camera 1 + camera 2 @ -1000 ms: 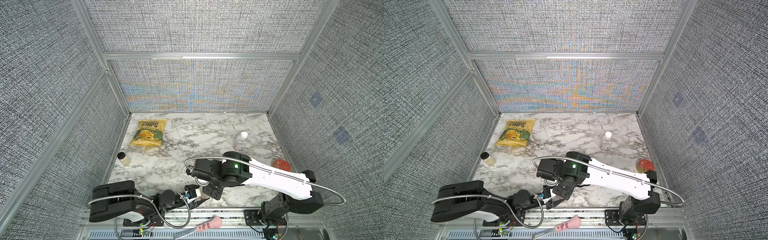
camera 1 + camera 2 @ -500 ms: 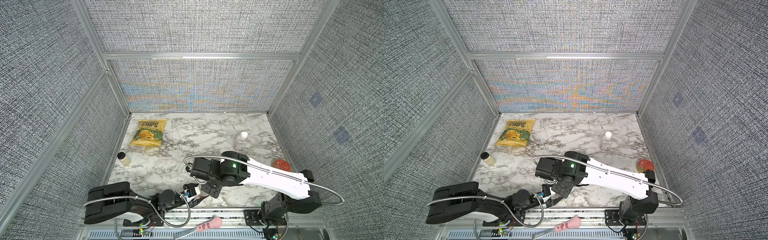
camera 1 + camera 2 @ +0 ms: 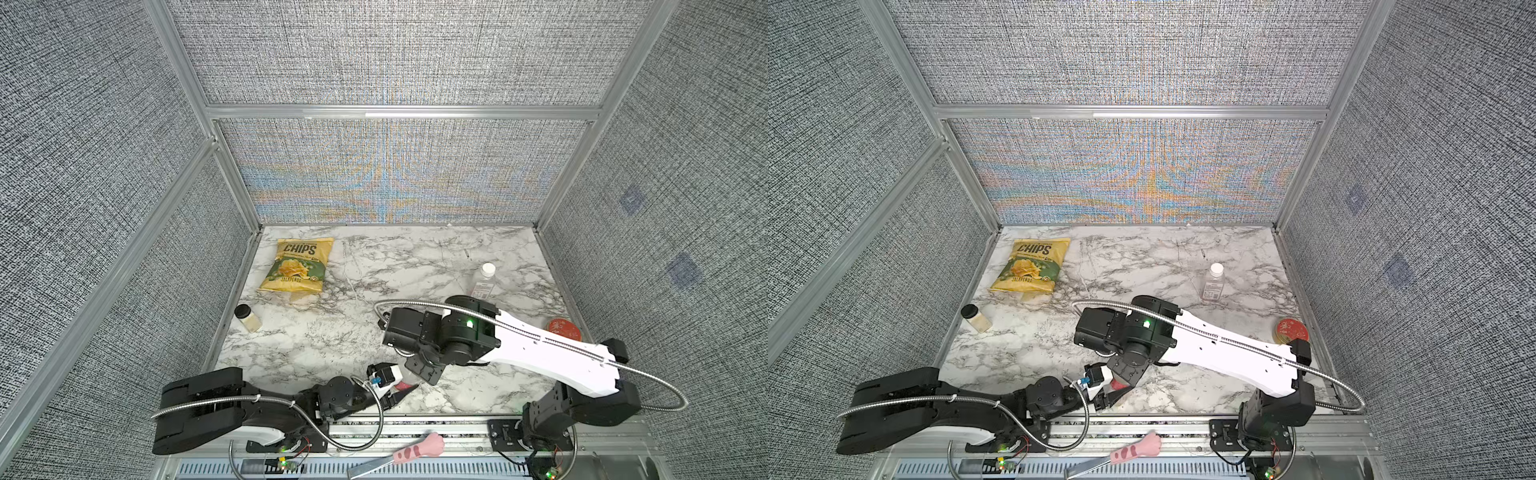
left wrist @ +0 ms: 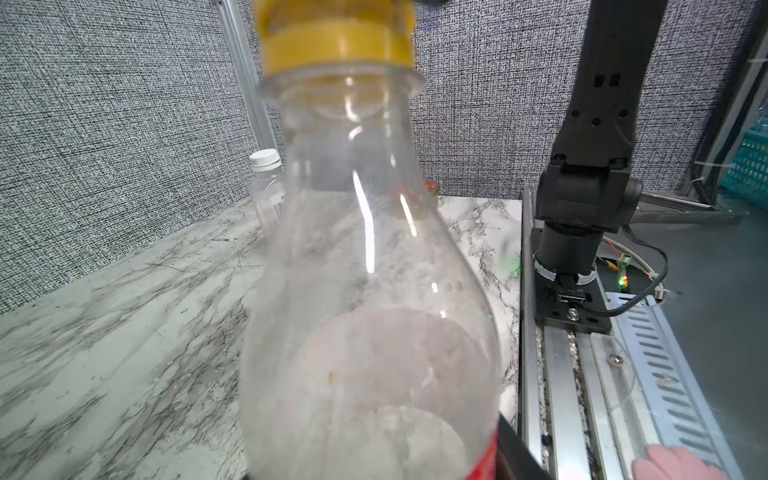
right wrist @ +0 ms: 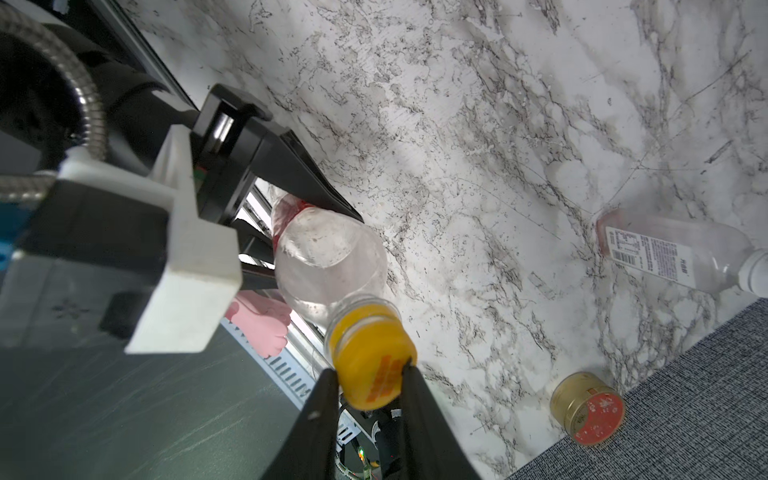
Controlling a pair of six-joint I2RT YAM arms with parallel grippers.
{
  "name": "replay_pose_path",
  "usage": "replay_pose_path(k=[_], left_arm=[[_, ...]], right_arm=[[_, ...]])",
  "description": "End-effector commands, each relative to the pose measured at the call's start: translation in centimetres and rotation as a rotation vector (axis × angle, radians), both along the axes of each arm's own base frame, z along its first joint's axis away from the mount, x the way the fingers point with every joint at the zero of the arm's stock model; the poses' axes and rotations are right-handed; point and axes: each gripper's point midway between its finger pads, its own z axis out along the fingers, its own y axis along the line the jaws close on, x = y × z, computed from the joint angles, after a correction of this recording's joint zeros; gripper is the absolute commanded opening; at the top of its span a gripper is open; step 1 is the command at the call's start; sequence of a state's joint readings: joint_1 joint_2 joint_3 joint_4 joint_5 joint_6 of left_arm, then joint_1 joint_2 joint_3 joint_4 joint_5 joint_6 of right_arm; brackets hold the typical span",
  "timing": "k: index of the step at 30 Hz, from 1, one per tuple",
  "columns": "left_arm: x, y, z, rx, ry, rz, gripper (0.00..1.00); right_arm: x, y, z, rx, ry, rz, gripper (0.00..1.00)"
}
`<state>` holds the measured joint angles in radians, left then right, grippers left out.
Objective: Screw on the bottle caps
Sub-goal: Screw the bottle cap onto the plastic bottle.
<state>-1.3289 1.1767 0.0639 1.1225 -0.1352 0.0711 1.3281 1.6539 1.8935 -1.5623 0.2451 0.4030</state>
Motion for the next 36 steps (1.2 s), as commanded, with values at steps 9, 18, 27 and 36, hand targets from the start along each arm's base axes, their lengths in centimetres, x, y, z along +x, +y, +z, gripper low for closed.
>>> replay_pose_path(k=[9, 18, 27, 36], left_arm=[[2.1, 1.1, 4.8, -0.203, -0.173, 0.155, 0.52], [2.2, -0.1, 4.4, -0.181, -0.186, 0.154, 0.52], [2.0, 0.1, 4.0, -0.180, -0.163, 0.143, 0.52], [1.6, 0.0, 3.4, -0.173, -0.141, 0.118, 0.53]], right_arm=[[0.5, 0.7, 1.0, 0.061, 0.018, -0.055, 0.29], [0.6, 0.2, 0.4, 0.047, 0.032, -0.079, 0.29], [0.1, 0.8, 3.0, 0.163, 0.056, -0.068, 0.30], [-1.2, 1.8, 5.0, 0.303, 0.119, -0.023, 0.33]])
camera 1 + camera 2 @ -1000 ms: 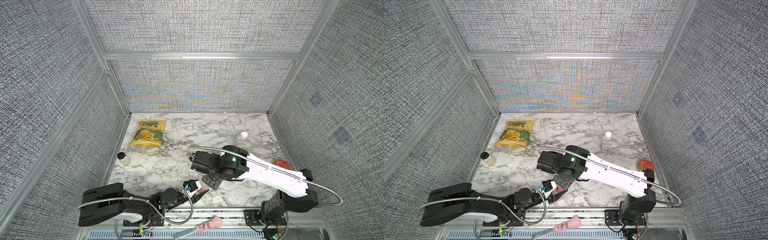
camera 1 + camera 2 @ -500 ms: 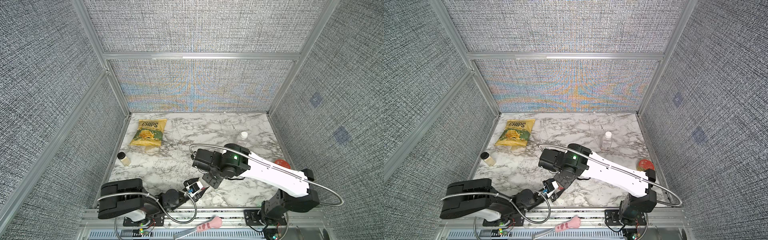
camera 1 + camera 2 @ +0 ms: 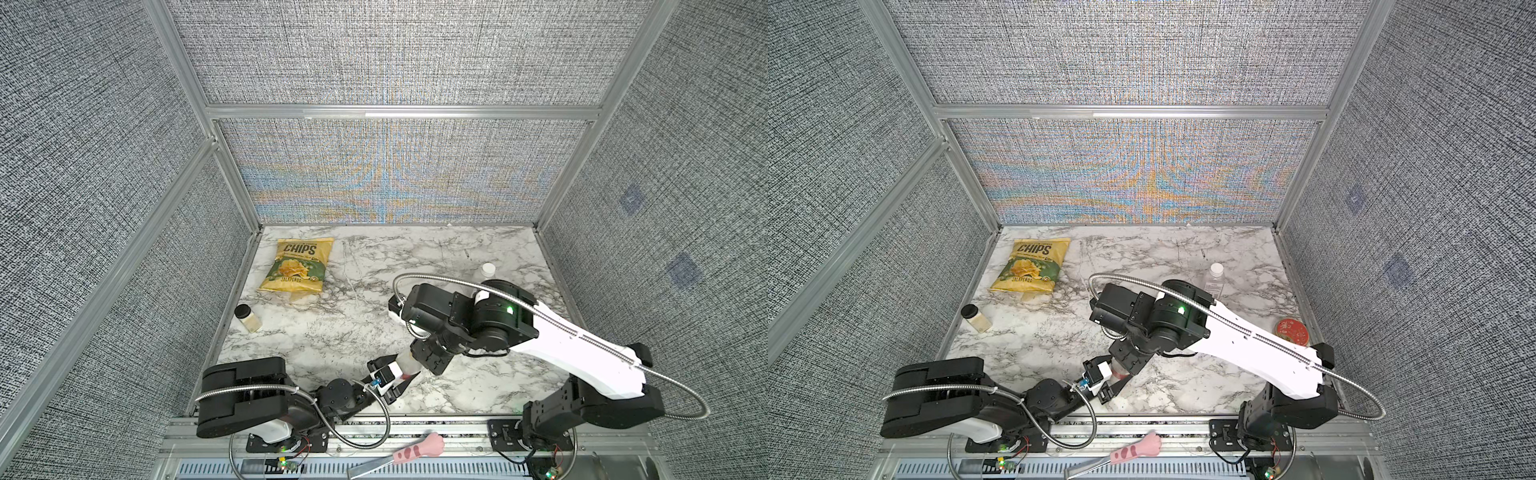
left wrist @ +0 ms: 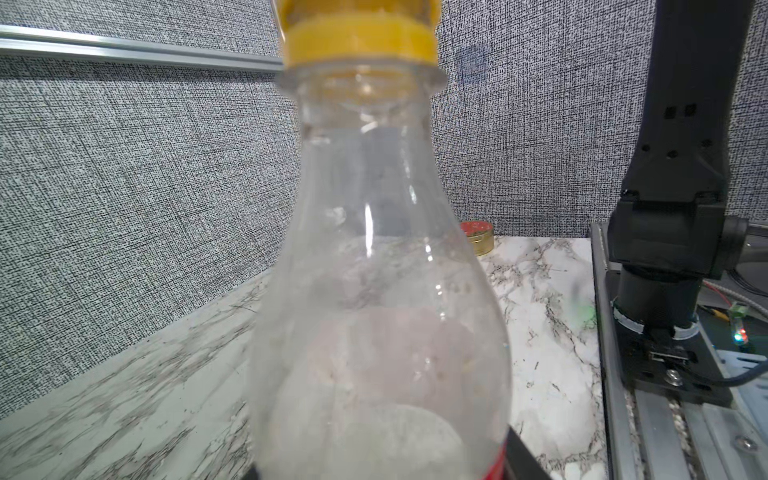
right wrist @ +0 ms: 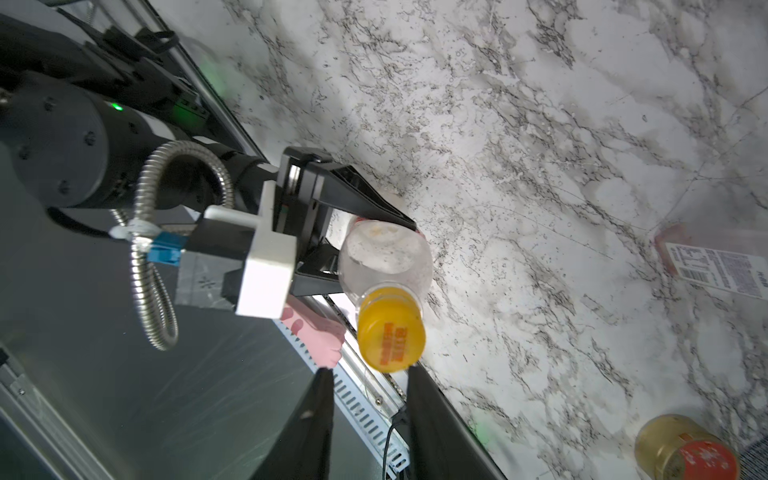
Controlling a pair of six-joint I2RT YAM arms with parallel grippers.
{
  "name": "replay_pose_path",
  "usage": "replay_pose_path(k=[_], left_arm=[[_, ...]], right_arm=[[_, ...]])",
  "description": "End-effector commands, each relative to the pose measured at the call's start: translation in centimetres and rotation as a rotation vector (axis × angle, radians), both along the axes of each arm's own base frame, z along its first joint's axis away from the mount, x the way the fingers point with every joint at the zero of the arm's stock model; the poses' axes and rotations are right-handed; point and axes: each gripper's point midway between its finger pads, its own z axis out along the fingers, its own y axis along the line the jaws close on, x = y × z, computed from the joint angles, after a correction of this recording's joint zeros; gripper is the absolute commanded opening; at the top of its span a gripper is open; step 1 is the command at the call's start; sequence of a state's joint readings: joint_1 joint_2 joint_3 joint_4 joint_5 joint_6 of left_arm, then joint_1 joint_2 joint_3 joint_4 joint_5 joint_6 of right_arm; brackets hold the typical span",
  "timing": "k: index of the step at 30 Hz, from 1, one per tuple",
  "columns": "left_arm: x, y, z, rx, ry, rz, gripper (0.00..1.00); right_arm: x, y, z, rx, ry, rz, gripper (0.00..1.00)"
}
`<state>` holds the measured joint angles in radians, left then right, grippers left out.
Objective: Screw on the bottle caps
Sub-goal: Screw the bottle cap onto the plastic bottle.
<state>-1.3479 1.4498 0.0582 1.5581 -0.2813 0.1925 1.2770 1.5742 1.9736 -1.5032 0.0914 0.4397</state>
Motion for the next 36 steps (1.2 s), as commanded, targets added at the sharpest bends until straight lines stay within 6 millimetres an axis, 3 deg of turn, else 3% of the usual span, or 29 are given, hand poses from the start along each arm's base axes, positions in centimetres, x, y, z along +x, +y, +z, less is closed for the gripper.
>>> replay_pose_path(k=[1, 5, 9, 17, 23, 31, 36], left_arm=[[-0.3, 0.1, 1.5, -0.072, -0.002, -0.017, 0.52], [-0.5, 0.3, 1.4, -0.068, 0.002, -0.028, 0.53], [-0.7, 0.3, 1.2, -0.068, 0.008, -0.040, 0.52], [-0.7, 0.4, 1.0, -0.064, 0.013, -0.041, 0.52], [-0.6, 0.4, 1.0, -0.062, 0.012, -0.034, 0.52], [-0.1, -0.2, -0.3, -0.031, 0.044, -0.014, 0.52], [0.1, -0.6, -0.9, -0.018, 0.059, -0.007, 0.52]], right_arm=[[-0.4, 0.5, 0.6, 0.040, 0.016, 0.021, 0.33], [1.2, -1.1, 1.1, 0.024, -0.043, -0.050, 0.33], [3.0, -2.9, 0.3, -0.049, -0.087, -0.122, 0.34], [2.4, -1.5, -0.9, -0.054, -0.034, -0.085, 0.33], [1.8, -1.3, -3.7, -0.105, 0.014, -0.077, 0.33], [2.1, -1.2, -2.6, -0.085, -0.003, -0.079, 0.33], [2.0, -1.4, -3.7, -0.110, 0.006, -0.074, 0.33]])
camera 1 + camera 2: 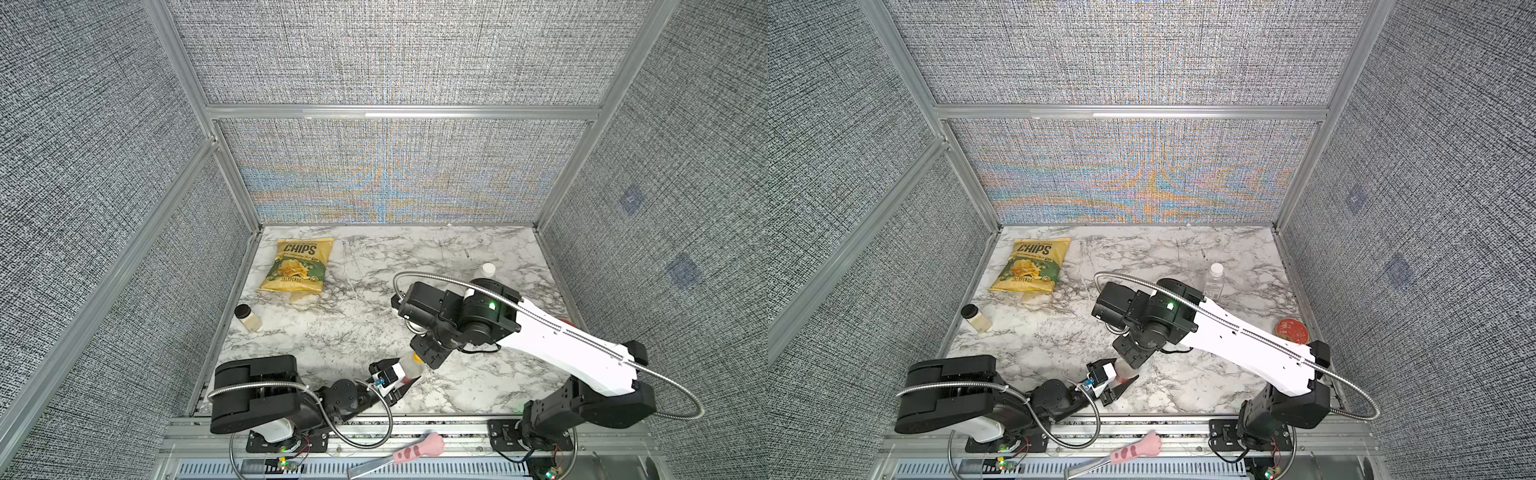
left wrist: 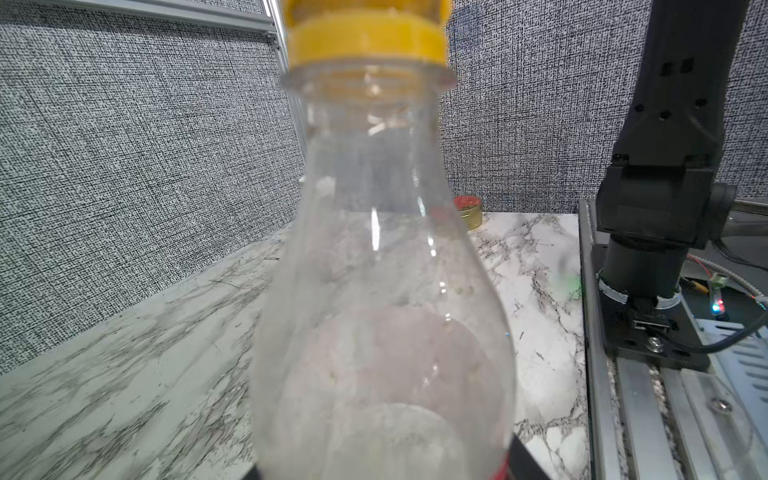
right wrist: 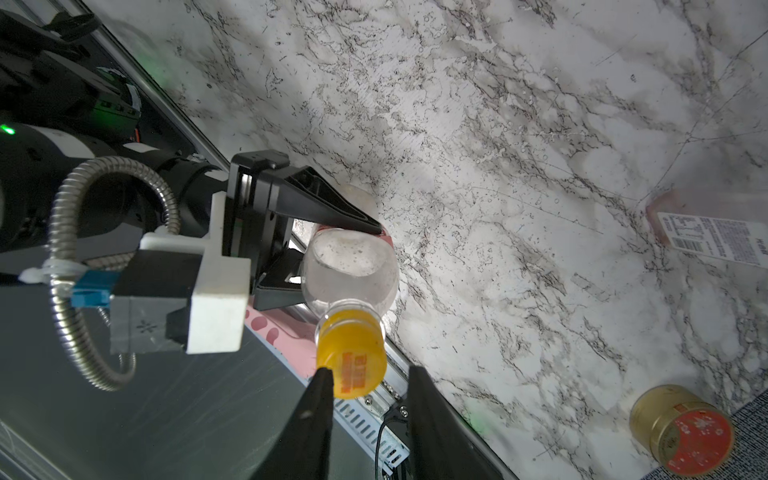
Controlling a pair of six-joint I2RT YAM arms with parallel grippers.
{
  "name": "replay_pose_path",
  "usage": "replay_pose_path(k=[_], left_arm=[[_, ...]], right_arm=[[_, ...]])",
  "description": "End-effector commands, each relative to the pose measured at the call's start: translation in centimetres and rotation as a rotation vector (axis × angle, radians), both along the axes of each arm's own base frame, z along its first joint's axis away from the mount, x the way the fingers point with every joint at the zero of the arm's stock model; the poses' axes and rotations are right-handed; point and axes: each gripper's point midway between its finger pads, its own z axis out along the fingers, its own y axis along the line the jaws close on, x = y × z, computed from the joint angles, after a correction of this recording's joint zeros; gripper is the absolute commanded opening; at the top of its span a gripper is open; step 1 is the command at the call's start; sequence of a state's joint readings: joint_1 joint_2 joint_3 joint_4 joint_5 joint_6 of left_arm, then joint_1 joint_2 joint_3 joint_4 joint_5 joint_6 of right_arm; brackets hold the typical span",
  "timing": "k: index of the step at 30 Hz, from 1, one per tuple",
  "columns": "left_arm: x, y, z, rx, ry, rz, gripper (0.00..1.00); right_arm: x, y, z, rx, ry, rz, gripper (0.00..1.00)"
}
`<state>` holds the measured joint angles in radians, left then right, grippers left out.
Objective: Screw on the bottle caps
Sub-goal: Screw the bottle cap onto the plastic bottle.
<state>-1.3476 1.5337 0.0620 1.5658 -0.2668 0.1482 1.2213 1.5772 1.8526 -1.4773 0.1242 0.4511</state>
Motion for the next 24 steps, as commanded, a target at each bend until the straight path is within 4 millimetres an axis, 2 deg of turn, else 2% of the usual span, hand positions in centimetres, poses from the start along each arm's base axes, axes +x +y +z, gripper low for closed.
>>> replay_pose_path(k=[1, 8, 14, 21, 22, 24], left_arm=[[0.4, -0.1, 1.1, -0.061, 0.012, 0.017, 0.52], [0.6, -1.0, 0.4, -0.058, 0.048, 0.015, 0.53], [0.5, -1.3, -0.3, -0.049, 0.075, 0.011, 0.53], [0.6, -1.4, -0.4, -0.047, 0.074, 0.011, 0.53], [0.6, -1.4, -0.3, -0.049, 0.075, 0.010, 0.53], [0.5, -1.5, -0.3, -0.048, 0.073, 0.007, 0.53]], right_arm=[[0.0, -0.2, -0.6, -0.019, 0.001, 0.003, 0.33], [0.1, -0.8, -1.0, -0.053, -0.005, -0.004, 0.33], [0.9, -1.5, 0.9, -0.016, -0.067, -0.037, 0.33], [0.8, -2.0, 0.0, -0.057, -0.046, -0.028, 0.33], [0.5, -1.7, 0.2, -0.029, -0.033, -0.009, 0.36], [0.4, -1.3, 1.0, 0.033, -0.033, -0.006, 0.54]])
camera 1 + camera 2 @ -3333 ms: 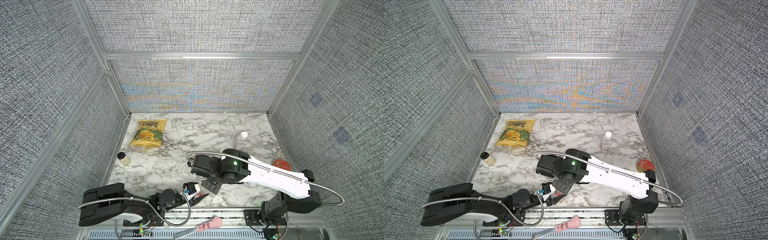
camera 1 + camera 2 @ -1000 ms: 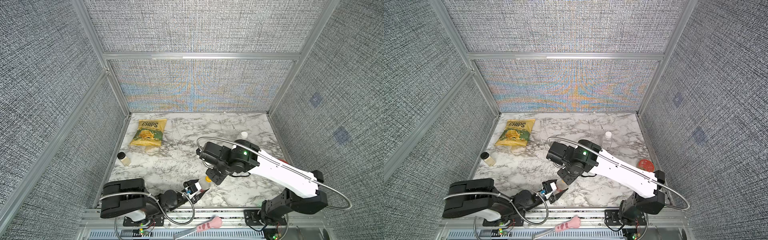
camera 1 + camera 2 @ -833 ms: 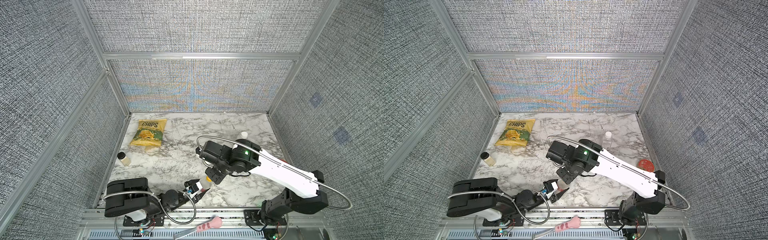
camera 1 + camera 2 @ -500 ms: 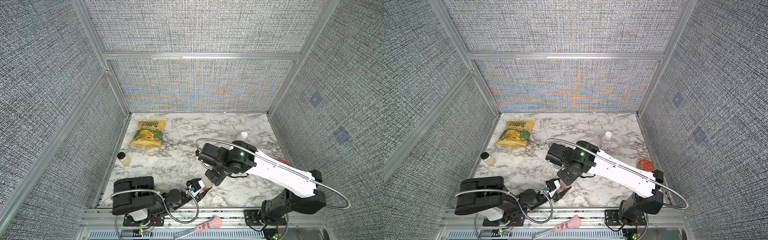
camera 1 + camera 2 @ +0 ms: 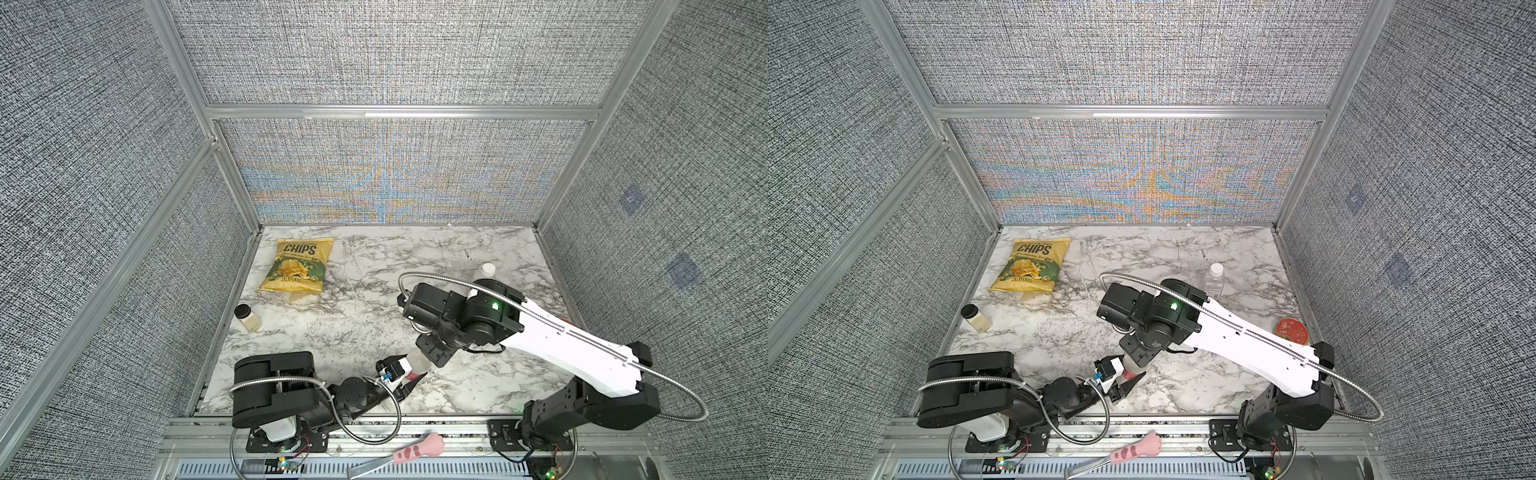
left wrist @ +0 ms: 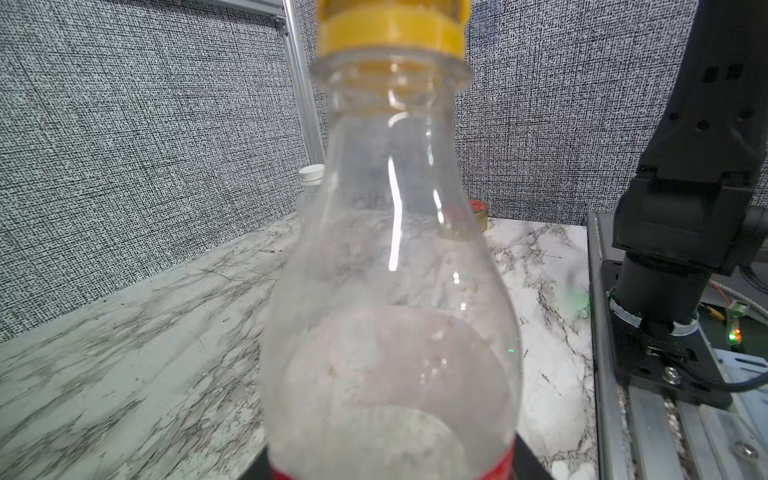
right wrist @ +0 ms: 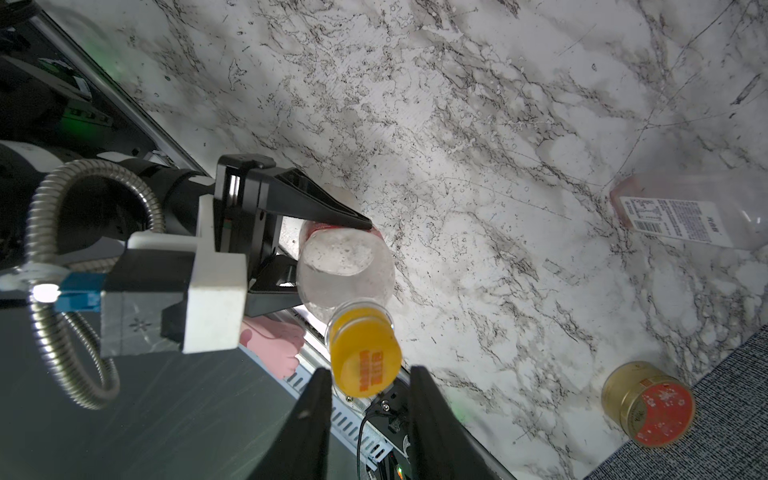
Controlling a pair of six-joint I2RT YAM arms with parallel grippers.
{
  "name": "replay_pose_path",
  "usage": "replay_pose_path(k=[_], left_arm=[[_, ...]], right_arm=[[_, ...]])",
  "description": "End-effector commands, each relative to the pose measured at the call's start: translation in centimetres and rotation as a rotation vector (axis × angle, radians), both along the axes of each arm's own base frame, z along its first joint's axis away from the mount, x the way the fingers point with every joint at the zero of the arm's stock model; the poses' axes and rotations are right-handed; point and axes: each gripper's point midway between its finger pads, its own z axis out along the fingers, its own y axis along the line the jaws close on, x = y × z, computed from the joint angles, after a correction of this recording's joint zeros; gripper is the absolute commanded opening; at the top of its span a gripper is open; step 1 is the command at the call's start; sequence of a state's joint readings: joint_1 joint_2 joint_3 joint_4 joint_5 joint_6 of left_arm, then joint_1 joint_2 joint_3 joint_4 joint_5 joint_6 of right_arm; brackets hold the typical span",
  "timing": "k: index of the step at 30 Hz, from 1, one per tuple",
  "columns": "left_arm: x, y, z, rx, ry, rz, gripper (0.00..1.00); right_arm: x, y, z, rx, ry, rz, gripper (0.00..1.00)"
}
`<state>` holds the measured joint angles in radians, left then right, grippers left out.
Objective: Screw on the bottle caps
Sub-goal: Screw the bottle cap onto the plastic bottle.
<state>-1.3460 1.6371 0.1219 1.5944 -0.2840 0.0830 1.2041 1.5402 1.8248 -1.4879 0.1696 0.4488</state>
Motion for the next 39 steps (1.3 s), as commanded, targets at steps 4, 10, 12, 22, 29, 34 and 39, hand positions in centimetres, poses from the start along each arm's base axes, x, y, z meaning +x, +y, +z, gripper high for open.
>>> replay_pose_path(k=[4, 10, 12, 22, 29, 34, 39], left_arm=[[-0.1, 0.2, 0.6, -0.031, 0.002, -0.003, 0.54], [-0.1, 0.2, 0.7, -0.030, -0.004, -0.001, 0.54], [-0.1, 0.2, 0.6, -0.029, -0.004, -0.002, 0.54], [-0.2, 0.1, 0.6, -0.025, -0.008, -0.007, 0.54], [-0.1, 0.2, 0.6, -0.024, -0.012, -0.004, 0.54], [-0.1, 0.2, 0.5, -0.022, -0.011, -0.002, 0.54], [-0.1, 0.2, 0.5, -0.021, -0.013, 0.001, 0.54]], right_arm=[[-0.6, 0.2, 0.9, 0.142, 0.056, 0.021, 0.61], [-1.2, -0.1, -0.2, 0.194, 0.153, 0.018, 0.59], [-1.6, 0.3, -0.2, 0.211, 0.177, 0.037, 0.58], [-1.3, -0.1, -1.8, 0.137, 0.202, 0.026, 0.50], [-0.6, -0.4, -2.1, 0.121, 0.194, 0.010, 0.47], [-1.0, 0.1, -2.5, 0.138, 0.222, 0.023, 0.41], [-0.8, -0.1, -2.8, 0.126, 0.212, 0.010, 0.36]])
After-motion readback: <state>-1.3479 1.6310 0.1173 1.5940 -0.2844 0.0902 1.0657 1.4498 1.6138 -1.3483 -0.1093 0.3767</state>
